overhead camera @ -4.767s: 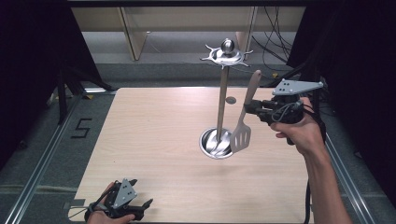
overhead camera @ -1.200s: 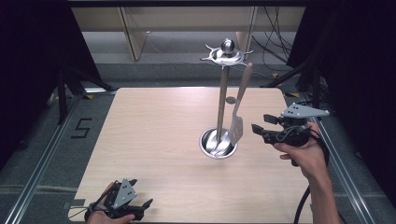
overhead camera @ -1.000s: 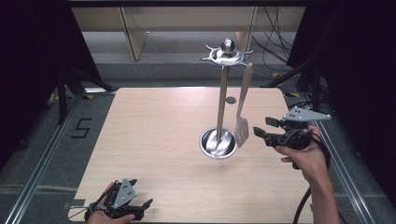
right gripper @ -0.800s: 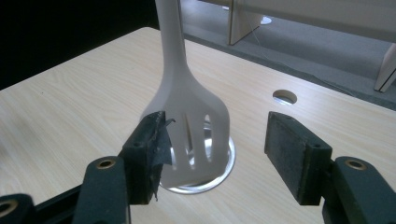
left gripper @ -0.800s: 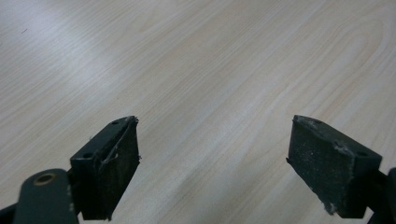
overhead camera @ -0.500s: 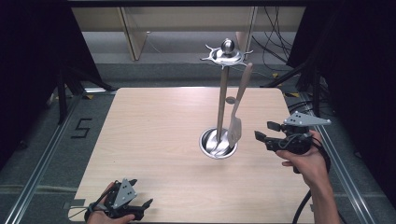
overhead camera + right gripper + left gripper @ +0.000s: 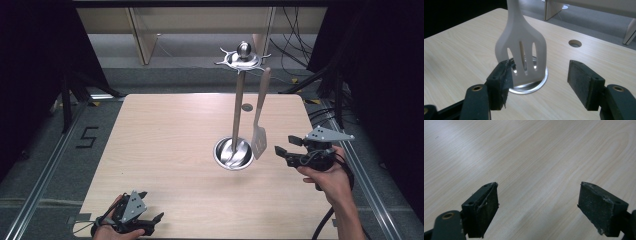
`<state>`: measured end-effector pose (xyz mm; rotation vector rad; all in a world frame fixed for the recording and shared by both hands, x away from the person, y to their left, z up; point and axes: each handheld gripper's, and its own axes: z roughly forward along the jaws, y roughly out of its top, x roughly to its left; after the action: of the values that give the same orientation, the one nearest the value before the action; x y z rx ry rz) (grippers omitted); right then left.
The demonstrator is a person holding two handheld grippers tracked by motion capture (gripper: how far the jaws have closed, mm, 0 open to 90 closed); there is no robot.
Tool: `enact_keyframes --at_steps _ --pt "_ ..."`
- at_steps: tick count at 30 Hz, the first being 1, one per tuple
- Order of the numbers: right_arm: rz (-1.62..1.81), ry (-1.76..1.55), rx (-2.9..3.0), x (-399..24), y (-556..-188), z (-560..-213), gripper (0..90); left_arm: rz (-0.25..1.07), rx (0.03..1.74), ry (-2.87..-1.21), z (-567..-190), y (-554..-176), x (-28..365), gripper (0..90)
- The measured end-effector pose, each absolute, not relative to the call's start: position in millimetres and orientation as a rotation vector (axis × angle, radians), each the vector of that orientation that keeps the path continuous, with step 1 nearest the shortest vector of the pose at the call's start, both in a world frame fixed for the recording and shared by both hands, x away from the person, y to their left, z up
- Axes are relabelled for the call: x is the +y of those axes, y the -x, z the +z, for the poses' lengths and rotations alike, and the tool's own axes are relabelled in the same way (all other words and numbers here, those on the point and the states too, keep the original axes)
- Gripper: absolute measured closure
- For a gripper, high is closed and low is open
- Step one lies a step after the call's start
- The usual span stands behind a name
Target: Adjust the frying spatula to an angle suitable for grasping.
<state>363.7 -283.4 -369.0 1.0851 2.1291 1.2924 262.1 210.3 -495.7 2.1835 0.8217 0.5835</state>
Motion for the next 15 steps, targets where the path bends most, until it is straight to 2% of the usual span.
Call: enact_keyframes --at_steps 15 --pt "1.26 -1.121 2.174 -284.9 -360.8 -394.5 34.8 0.593 0.803 -2.209 -494.9 -261.5 209.6 15.9"
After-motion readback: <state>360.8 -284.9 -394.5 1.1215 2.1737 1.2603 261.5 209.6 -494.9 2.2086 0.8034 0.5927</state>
